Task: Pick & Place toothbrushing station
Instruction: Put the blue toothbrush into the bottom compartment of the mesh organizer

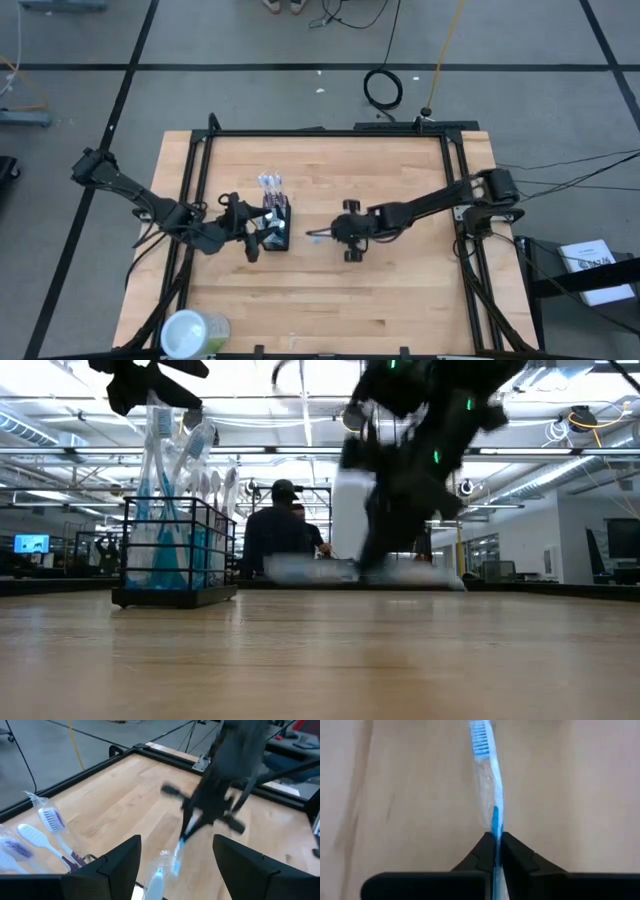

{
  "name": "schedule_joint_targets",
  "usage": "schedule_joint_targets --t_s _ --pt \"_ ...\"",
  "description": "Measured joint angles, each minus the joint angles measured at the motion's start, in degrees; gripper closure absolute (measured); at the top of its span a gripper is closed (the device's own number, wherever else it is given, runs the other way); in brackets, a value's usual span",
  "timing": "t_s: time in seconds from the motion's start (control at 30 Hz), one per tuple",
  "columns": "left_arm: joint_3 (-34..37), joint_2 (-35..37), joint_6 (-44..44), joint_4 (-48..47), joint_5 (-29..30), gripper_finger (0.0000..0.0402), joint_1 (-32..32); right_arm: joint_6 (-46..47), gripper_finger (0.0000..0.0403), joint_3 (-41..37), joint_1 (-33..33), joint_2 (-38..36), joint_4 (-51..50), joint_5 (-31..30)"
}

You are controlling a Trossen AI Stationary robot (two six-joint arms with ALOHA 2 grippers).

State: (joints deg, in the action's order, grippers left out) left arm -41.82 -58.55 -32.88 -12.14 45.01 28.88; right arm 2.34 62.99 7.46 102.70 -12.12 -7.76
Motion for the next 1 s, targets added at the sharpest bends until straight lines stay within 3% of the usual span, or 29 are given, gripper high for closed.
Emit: schedule_joint_targets --t_s 0.23,0.37,0.43,0.57,0.67,1.0 --pt "-0.02 -0.36 3.21 2.79 0.03 0.0146 -0.14 -3.54 0.0395 0.12 -0.65 -12.0 1.48 -10.17" --pt "-0.03 -0.36 8.33 7.08 -0.1 0.0146 -0.23 -6.86 0.0395 -1.48 -1.08 -17.24 13.55 -14.93" --pt "-0.04 -1.04 11.29 9.7 -0.03 0.0146 -0.57 -9.95 0.0395 -3.95 -1.09 -18.36 25.29 -13.43" --pt "-0.04 -3.96 17.5 16.54 -0.07 0.0146 -2.05 -13.8 0.0395 -10.26 -1.11 -18.8 49.27 -3.18" --pt "-0.09 -6.64 22.28 25.46 -0.08 0.0146 -3.37 -13.67 0.0395 -12.75 -1.09 -17.15 60.41 0.14" --pt "-0.07 -17.71 37.68 51.67 -6.53 0.0146 -7.81 -13.71 0.0395 -13.23 -1.01 -14.67 62.33 0.55"
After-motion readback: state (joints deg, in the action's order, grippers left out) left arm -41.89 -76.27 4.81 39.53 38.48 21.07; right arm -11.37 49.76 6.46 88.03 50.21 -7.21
